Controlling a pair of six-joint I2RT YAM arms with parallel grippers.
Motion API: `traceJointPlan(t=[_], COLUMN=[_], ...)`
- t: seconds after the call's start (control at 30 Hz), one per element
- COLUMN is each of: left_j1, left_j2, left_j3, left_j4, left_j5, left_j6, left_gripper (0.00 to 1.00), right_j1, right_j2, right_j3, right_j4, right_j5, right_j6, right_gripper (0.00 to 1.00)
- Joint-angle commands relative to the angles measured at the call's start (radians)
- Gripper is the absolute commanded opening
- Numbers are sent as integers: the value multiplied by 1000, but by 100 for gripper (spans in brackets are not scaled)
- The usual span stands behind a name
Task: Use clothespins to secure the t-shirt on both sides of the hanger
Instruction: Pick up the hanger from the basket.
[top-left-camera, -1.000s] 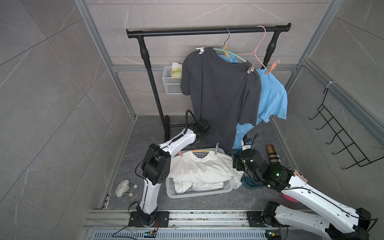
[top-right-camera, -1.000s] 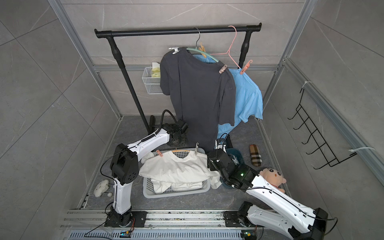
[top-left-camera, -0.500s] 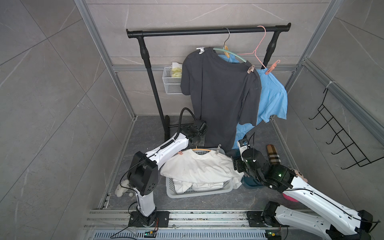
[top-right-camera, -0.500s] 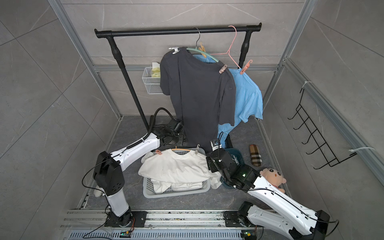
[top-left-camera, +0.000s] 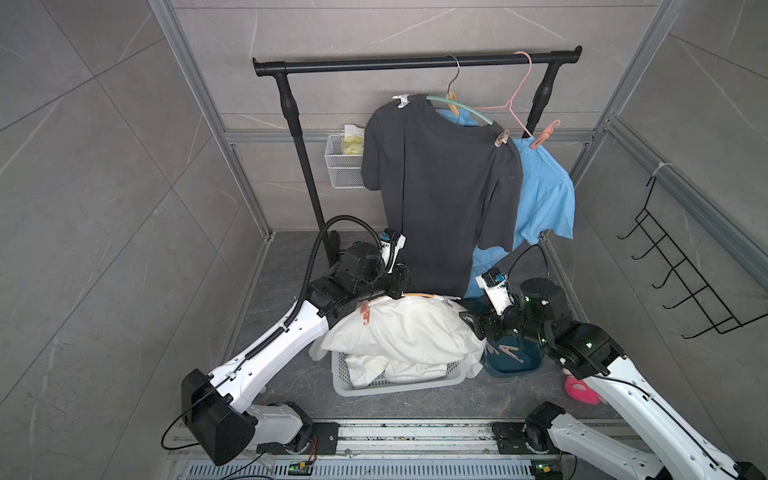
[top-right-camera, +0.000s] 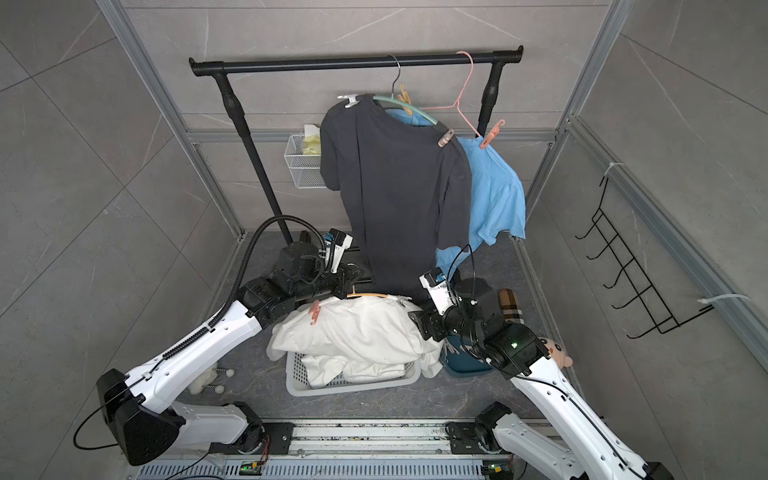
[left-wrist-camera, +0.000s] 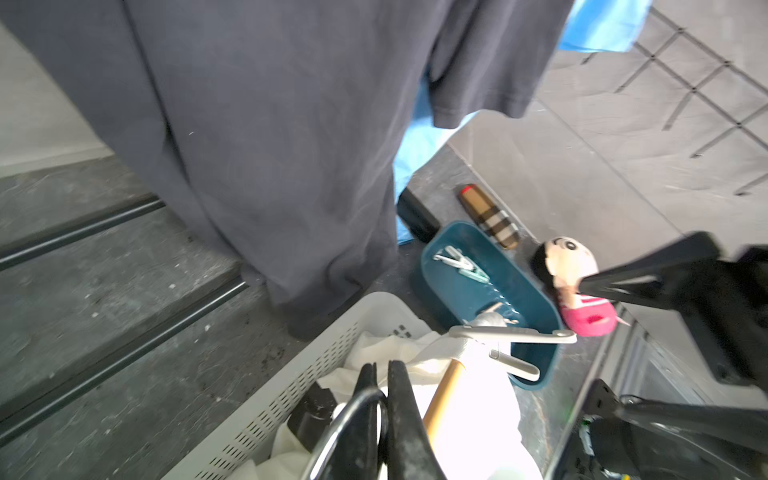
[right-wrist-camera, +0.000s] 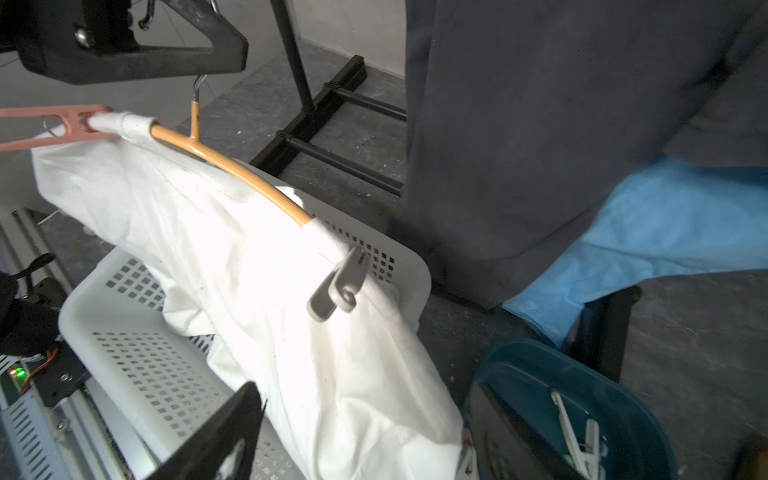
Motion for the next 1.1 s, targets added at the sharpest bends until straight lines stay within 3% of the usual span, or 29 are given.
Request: traceJointPlan(t=[0.0, 0.27, 0.43, 0.63, 0.93, 1.07], left_j1=[0, 19, 24, 25, 25, 25], left_j2=[-63, -130, -177, -237, -283, -283], left_j3=[0, 42, 66, 75, 81, 88], left_j4=[89, 27, 0, 3, 10, 11], left_j5=[105, 244, 291, 341, 367, 370], left_j6=[41, 124, 146, 142, 122, 120], left_gripper=[0, 0, 0, 0, 0, 0], right_j1=[-30, -55, -55, -56, -55, -56], right_j2=[8, -119, -170, -132, -50, -17], right_j3=[22, 19, 100, 137, 131, 111], right_j4=[-1, -1, -115, -220, -225, -209], right_j5=[-122, -163, -221, -303, -475, -482], right_j6=[-50, -150, -231, -279, -329, -345], right_gripper=[79, 77, 79, 79, 75, 72])
